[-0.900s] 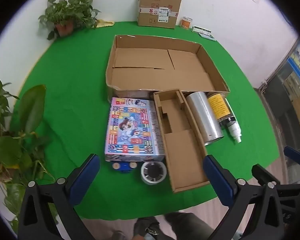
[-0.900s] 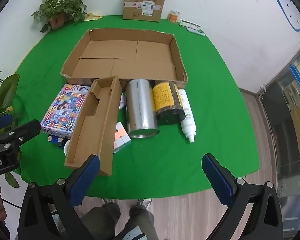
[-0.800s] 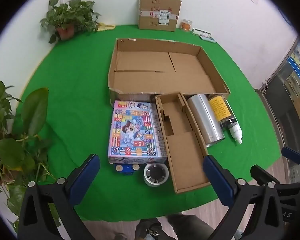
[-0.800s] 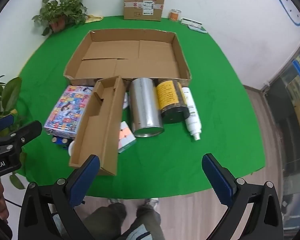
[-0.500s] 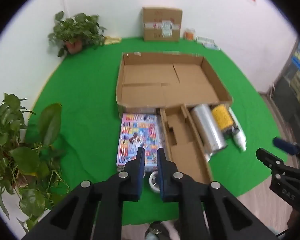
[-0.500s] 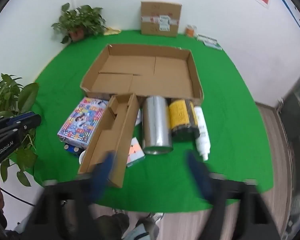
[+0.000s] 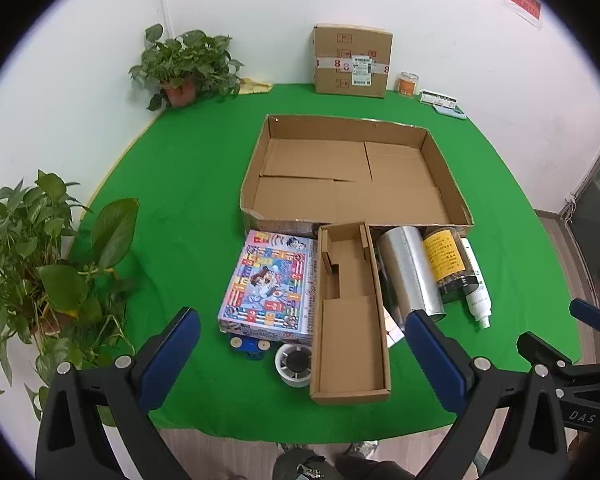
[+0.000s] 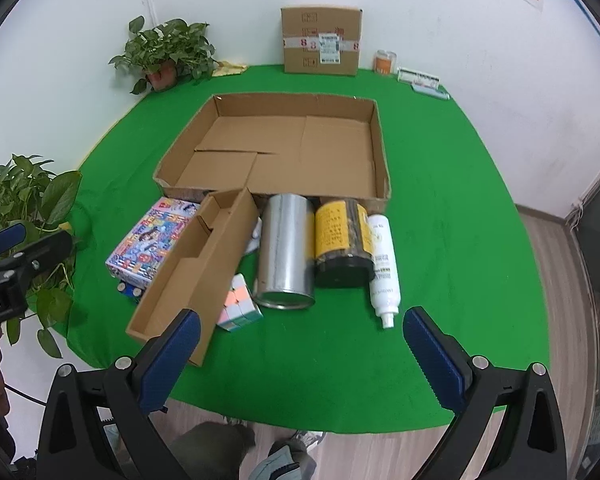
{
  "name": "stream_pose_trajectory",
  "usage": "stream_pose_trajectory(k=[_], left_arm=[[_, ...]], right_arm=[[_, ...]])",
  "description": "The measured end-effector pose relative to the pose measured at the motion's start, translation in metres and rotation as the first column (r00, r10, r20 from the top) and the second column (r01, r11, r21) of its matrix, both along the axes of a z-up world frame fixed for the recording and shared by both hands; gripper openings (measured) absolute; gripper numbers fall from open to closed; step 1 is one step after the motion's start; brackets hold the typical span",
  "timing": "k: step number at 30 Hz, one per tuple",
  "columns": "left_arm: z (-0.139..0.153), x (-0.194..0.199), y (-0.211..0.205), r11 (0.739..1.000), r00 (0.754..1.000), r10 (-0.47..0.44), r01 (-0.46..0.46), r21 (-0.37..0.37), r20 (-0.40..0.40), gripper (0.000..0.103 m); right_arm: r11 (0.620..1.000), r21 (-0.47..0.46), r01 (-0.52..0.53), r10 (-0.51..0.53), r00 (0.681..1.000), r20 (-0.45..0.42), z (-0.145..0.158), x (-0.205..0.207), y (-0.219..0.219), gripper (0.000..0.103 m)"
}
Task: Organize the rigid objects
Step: 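Move both tools toward the small cardboard insert box on the table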
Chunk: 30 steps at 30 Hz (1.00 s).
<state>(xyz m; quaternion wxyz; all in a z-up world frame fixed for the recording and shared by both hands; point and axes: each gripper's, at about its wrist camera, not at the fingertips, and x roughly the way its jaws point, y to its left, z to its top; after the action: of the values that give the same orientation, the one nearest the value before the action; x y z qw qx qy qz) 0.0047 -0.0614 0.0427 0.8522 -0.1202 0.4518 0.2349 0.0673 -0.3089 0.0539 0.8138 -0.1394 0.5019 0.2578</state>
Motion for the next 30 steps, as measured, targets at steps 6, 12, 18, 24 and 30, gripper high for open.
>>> stream_pose_trajectory(k=[6, 12, 18, 24, 30], left_arm=[[-0.003, 0.021, 0.001, 0.998, 0.998, -0.057, 0.056, -0.016, -0.018, 0.102], [-0.003, 0.055, 0.007, 0.986, 0.987, -0.159, 0.158, -0.046, -0.019, 0.102], [-0.012, 0.079, 0.009, 0.972, 0.973, -0.229, 0.227, -0.056, -0.032, 0.102], [-0.018, 0.079, 0.015, 0.972, 0.977, -0.215, 0.215, -0.095, 0.013, 0.102], [-0.02, 0.094, 0.008, 0.965, 0.97, -0.241, 0.241, -0.102, 0.006, 0.102]], right_arm=[[0.999, -0.007, 0.035, -0.035, 0.999, -0.016, -0.002, 0.006, -0.01, 0.102], [0.994, -0.009, 0.108, -0.109, 0.992, -0.07, -0.004, 0.015, -0.007, 0.102], [0.986, 0.009, 0.168, -0.166, 0.981, -0.1, -0.005, 0.013, -0.001, 0.102], [0.972, 0.023, 0.232, -0.228, 0.967, -0.116, 0.0, 0.008, -0.006, 0.102], [0.946, -0.031, 0.321, -0.323, 0.94, -0.114, 0.002, -0.004, -0.018, 0.098]])
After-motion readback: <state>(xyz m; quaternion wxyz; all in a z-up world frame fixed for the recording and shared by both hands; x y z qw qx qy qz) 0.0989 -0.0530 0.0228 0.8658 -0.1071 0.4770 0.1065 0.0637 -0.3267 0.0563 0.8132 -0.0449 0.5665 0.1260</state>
